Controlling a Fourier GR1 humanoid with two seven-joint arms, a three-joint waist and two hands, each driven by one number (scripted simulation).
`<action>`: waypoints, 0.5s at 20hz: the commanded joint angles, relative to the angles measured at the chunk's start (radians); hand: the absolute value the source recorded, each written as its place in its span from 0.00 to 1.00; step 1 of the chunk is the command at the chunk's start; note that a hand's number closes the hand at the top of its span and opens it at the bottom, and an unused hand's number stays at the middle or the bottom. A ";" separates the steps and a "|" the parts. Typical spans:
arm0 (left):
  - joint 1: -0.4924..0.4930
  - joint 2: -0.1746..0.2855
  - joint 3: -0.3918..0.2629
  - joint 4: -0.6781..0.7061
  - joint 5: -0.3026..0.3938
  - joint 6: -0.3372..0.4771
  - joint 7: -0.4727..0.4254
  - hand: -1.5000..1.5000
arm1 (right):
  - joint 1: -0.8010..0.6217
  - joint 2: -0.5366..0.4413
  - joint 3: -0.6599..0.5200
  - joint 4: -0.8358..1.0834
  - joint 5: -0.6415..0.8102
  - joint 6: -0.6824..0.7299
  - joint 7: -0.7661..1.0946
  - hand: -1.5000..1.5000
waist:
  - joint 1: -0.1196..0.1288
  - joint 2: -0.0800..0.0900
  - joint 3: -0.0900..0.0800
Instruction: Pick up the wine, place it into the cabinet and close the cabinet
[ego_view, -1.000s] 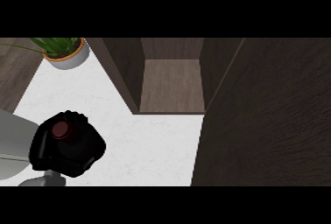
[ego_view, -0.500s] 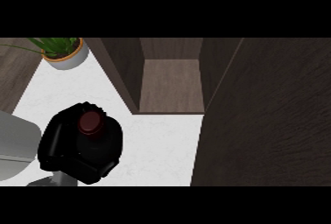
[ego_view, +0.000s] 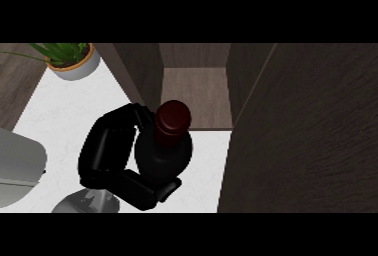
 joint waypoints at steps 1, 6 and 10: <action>-0.062 -0.001 -0.091 0.016 -0.006 0.121 0.017 1.00 | 0.001 0.001 -0.038 -0.040 -0.081 0.017 0.000 0.00 | 0.003 0.001 0.000; -0.216 -0.001 -0.147 0.081 -0.030 0.290 0.028 1.00 | -0.012 0.017 -0.013 -0.127 -0.066 -0.018 0.092 0.00 | -0.005 0.000 0.000; -0.286 -0.001 -0.158 0.137 -0.049 0.350 0.067 1.00 | 0.012 0.007 -0.049 -0.069 -0.093 0.026 0.017 0.00 | -0.002 0.001 0.000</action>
